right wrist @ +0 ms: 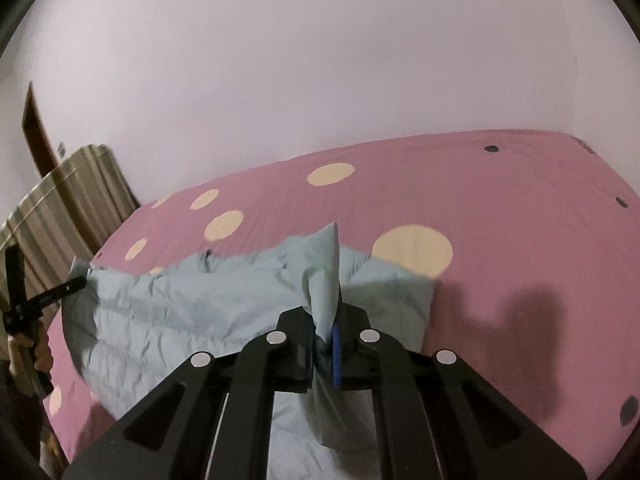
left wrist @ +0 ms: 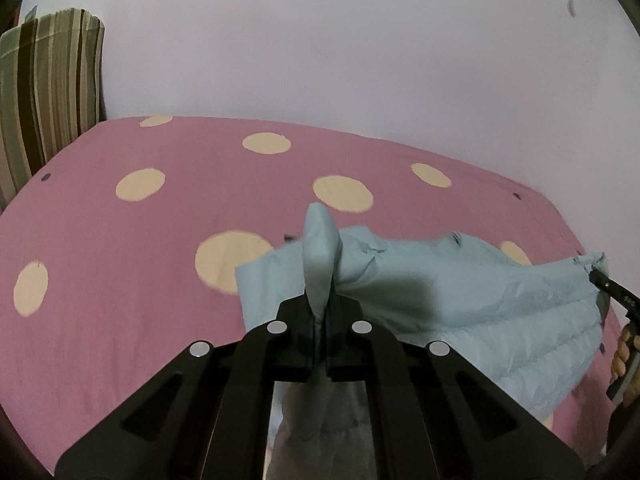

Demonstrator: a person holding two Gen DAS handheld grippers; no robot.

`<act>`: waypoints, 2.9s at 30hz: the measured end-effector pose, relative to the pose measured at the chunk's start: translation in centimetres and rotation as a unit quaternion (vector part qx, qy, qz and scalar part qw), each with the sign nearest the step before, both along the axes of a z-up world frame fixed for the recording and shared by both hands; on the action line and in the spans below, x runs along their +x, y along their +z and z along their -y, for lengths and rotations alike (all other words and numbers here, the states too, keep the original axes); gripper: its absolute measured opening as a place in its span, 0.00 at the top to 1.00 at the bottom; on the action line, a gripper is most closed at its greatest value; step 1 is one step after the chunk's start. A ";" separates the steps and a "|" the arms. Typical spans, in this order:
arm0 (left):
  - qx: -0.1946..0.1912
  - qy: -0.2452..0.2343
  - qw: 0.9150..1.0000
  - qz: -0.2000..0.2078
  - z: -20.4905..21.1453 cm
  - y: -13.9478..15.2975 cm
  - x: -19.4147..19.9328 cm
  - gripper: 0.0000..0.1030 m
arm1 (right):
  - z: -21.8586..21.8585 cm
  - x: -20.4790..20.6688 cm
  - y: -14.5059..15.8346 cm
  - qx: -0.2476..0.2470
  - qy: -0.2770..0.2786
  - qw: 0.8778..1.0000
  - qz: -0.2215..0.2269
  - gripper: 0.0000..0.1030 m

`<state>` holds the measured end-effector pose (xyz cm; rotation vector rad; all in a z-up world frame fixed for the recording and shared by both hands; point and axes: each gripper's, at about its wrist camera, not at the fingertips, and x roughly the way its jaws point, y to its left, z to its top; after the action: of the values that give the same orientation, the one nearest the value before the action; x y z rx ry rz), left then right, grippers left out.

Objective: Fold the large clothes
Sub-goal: 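Lift the hem with both tools and fold it over toward the collar, then open both tools and smooth the folded jacket flat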

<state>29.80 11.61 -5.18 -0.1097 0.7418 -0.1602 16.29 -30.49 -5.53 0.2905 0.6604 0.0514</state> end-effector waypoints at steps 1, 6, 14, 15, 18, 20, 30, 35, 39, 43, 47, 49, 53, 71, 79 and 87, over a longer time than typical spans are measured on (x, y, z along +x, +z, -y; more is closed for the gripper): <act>0.004 0.004 1.000 -0.002 0.2 0.0 1.1 0.97 | 0.3 1.3 -0.1 0.002 -0.005 1.000 -0.004 0.94; 0.037 0.022 0.999 -0.018 1.4 -1.0 7.1 0.97 | 0.6 6.9 -1.3 -0.003 -0.021 0.999 -0.027 0.94; 0.085 0.055 0.992 -0.076 2.6 -7.4 14.0 0.98 | 0.6 13.7 -6.6 -0.015 -0.031 0.996 -0.086 0.94; 0.087 0.055 0.991 -0.080 2.6 -8.0 14.3 0.98 | 0.8 14.1 -7.3 -0.014 -0.033 0.995 -0.092 0.94; 0.095 0.053 0.990 -0.091 2.9 -10.2 14.9 0.97 | 1.2 14.8 -9.1 -0.010 -0.038 0.993 -0.108 0.94; 0.099 0.050 0.989 -0.095 3.0 -11.4 15.0 0.97 | 1.5 15.2 -10.3 -0.006 -0.042 0.992 -0.120 0.94; 0.084 0.052 0.991 -0.086 2.9 -14.4 14.9 0.97 | 1.2 15.5 -13.5 -0.018 -0.052 0.990 -0.127 0.94; 0.073 0.053 0.993 -0.075 2.6 -14.7 14.7 0.97 | 1.1 15.6 -13.5 -0.018 -0.053 0.991 -0.119 0.94; 0.072 0.053 0.993 -0.074 2.6 -14.7 14.7 0.97 | 1.1 15.9 -13.4 -0.015 -0.053 0.991 -0.119 0.94; 0.069 0.053 0.993 -0.081 2.5 -14.3 14.8 0.95 | 0.7 16.0 -12.8 -0.026 -0.055 0.991 -0.123 0.93; 0.069 0.076 0.991 -0.091 1.5 -13.4 14.6 0.64 | 1.0 15.8 -12.1 -0.022 -0.056 0.990 -0.128 0.88; 0.046 0.085 0.991 -0.096 0.3 -12.7 14.0 0.56 | 1.4 15.6 -11.7 -0.019 -0.066 0.989 -0.133 0.77; 0.021 0.099 0.990 -0.096 -1.3 -10.9 12.0 0.54 | 2.2 14.1 -10.4 -0.034 -0.114 0.984 -0.134 0.60; 0.049 0.000 0.997 -0.068 11.5 -11.5 7.7 0.44 | -11.8 12.8 -9.9 -0.089 -0.022 0.989 -0.120 0.58; 0.056 -0.007 0.996 -0.067 11.8 -14.4 8.8 0.43 | -12.6 13.5 -12.9 -0.115 -0.026 0.986 -0.117 0.56; 0.076 -0.003 0.995 -0.066 12.4 -13.7 8.9 0.44 | -12.6 13.8 -12.3 -0.113 -0.028 0.987 -0.114 0.56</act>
<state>38.75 -0.81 -18.90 0.0270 0.8837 -0.1026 30.07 -17.92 -17.79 0.0963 0.8774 -0.1112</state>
